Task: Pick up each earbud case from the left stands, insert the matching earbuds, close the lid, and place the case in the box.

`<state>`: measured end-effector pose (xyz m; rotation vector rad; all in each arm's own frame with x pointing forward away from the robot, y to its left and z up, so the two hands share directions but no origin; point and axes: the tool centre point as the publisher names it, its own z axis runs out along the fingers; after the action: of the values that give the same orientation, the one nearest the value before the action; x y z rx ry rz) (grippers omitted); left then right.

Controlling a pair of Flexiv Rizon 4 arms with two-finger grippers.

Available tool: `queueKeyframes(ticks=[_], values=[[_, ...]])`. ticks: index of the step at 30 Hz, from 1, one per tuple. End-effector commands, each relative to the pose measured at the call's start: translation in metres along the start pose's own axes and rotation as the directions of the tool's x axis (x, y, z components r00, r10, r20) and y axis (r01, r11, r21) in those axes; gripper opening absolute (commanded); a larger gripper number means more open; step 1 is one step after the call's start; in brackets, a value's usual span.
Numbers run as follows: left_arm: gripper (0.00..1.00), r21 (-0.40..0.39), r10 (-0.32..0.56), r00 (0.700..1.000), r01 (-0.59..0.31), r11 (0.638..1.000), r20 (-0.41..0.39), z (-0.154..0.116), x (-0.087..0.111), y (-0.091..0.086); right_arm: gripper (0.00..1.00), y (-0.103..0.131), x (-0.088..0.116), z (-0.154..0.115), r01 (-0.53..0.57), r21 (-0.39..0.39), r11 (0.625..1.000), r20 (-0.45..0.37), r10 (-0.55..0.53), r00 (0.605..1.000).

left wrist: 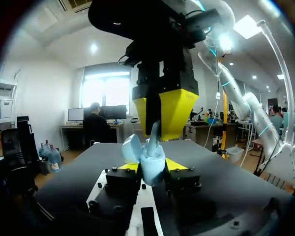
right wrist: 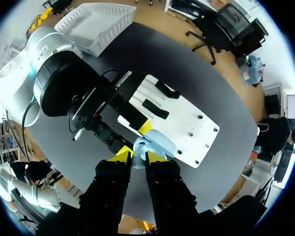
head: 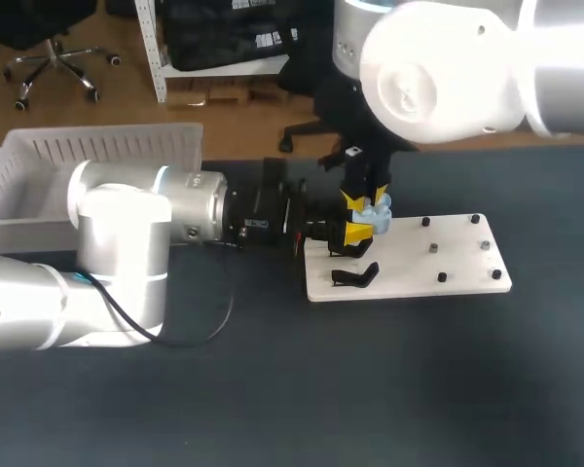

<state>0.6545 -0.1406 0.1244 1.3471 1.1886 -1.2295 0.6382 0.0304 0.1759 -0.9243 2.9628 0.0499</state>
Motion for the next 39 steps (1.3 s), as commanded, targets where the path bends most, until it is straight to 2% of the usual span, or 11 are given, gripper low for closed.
queueKeyframes(ticks=[1,39], values=[[0.00,-0.005,0.004,1.000,-0.004,1.000,0.004,0.0005,0.0011,-0.0009,0.00,0.0000,0.0013,0.0016,-0.001,-0.001,1.000,0.004,0.001,1.000],[0.00,-0.005,0.004,1.000,-0.004,1.000,0.004,0.0005,0.0011,-0.0009,0.00,-0.0019,-0.0037,0.0093,0.003,0.008,1.000,-0.004,-0.003,1.000]])
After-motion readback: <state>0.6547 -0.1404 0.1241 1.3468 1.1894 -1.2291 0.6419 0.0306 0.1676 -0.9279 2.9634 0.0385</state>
